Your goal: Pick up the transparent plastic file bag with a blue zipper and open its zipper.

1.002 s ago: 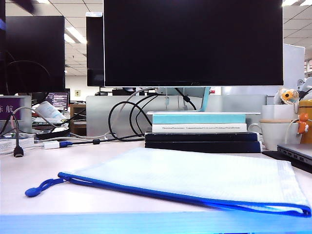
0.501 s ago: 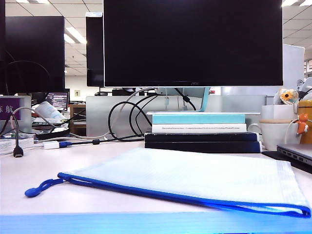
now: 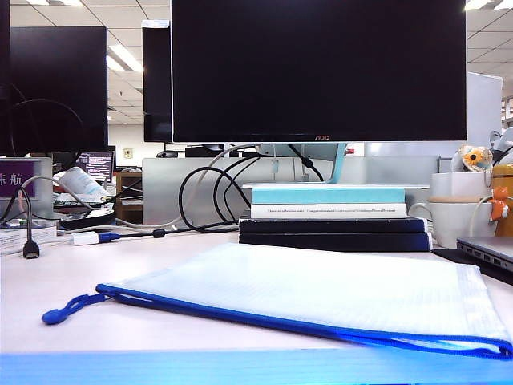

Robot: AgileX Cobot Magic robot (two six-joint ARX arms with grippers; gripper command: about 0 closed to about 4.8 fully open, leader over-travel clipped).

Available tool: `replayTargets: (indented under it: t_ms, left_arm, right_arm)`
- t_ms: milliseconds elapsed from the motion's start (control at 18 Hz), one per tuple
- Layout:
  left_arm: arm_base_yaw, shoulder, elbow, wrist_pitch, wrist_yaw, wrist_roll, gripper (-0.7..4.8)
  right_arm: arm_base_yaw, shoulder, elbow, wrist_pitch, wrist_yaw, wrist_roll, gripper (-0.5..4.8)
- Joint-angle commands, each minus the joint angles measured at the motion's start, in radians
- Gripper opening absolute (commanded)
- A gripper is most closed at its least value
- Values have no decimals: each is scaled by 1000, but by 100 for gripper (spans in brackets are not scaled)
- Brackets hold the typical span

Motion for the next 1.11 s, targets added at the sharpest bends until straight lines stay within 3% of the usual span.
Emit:
replayTargets:
  t_ms: [56,167,556,612,779,946,1113]
  left_arm:
    - [0,0,-33,13,-117,50,-6]
    - [0,0,-50,21,-111,48,-6]
    - [2,0,-95,-5,-95,58,-6]
    - [113,0,-95,-9,39,-14,-6]
    - [249,0,-95,-9,63,-48,2]
    - [267,0,-94,-31,69,-70,37]
    - [267,0,-95,-95,32,-77,36]
  right_arm:
    - [0,0,-5,-71,106,-79,40]
    - [-1,0,-5,-100,152,-93,40]
    - [-1,0,-6,-177,150,-159,39]
    - [0,0,-6,-179,150,-169,40]
    - [1,0,-6,-181,150,-155,45]
    - [1,0,-6,-185,149,-119,45]
    - [0,0,-5,-198,151,-104,45]
